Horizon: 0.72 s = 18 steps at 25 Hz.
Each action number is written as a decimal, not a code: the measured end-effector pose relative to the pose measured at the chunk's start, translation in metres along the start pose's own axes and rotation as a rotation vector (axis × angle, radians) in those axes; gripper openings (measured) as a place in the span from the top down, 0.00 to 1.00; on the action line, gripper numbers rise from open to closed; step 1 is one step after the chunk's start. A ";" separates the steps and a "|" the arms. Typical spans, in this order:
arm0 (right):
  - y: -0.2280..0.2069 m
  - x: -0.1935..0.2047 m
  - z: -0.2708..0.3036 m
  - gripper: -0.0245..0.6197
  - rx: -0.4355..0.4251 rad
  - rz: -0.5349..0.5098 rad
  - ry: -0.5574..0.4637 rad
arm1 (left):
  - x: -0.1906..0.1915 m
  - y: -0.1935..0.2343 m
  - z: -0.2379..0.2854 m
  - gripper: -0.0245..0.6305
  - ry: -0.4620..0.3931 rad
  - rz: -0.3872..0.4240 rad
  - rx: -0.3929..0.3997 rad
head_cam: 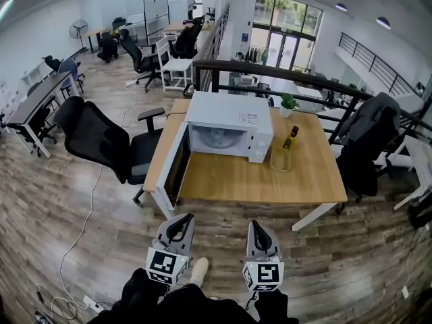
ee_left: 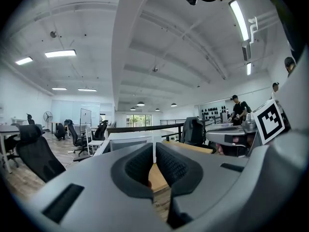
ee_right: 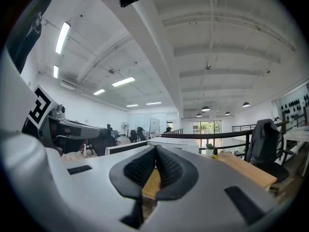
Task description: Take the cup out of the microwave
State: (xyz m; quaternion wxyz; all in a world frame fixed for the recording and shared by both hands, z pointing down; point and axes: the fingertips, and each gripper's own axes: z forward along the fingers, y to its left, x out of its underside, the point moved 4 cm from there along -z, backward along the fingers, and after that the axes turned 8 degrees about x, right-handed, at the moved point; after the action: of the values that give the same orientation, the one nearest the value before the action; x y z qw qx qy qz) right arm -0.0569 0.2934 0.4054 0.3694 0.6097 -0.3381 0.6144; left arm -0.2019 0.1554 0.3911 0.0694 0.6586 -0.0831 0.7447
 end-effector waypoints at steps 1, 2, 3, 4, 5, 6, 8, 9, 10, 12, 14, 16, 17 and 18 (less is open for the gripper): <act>-0.001 -0.002 0.009 0.94 0.003 0.002 0.002 | -0.002 0.006 0.008 0.91 0.001 0.000 0.003; -0.002 -0.003 0.019 0.94 0.007 0.003 0.004 | -0.005 0.013 0.015 0.91 0.002 0.000 0.007; -0.003 -0.005 0.028 0.94 0.010 0.003 0.006 | -0.007 0.020 0.022 0.91 0.001 0.001 0.010; -0.003 -0.006 0.038 0.94 0.014 0.003 0.007 | -0.010 0.028 0.030 0.91 0.000 0.002 0.014; -0.004 -0.008 0.048 0.94 0.018 0.003 0.007 | -0.012 0.036 0.038 0.91 -0.001 0.003 0.017; -0.004 -0.009 0.059 0.94 0.022 0.002 0.006 | -0.014 0.044 0.046 0.91 -0.003 0.004 0.020; -0.006 -0.014 0.079 0.94 0.033 0.000 0.004 | -0.018 0.060 0.062 0.91 -0.008 0.005 0.029; -0.006 -0.017 0.089 0.94 0.039 -0.002 0.002 | -0.021 0.069 0.070 0.91 -0.011 0.005 0.034; -0.005 -0.019 0.099 0.94 0.045 -0.005 0.002 | -0.024 0.077 0.077 0.91 -0.015 0.004 0.040; -0.004 -0.023 0.118 0.94 0.060 -0.011 0.002 | -0.027 0.094 0.091 0.91 -0.020 0.005 0.054; -0.004 -0.026 0.136 0.94 0.075 -0.014 0.002 | -0.029 0.110 0.106 0.91 -0.025 0.005 0.070; -0.003 -0.028 0.153 0.94 0.090 -0.018 0.002 | -0.030 0.124 0.119 0.91 -0.031 0.003 0.086; -0.003 -0.029 0.160 0.94 0.098 -0.021 0.001 | -0.030 0.130 0.125 0.91 -0.033 0.003 0.093; -0.003 -0.030 0.168 0.94 0.106 -0.022 -0.001 | -0.031 0.137 0.131 0.91 -0.034 0.003 0.100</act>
State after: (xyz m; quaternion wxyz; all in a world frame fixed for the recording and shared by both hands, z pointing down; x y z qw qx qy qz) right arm 0.0288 0.1484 0.3800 0.3433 0.6324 -0.2984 0.6270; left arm -0.1002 -0.0062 0.3720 0.0336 0.6737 -0.0479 0.7367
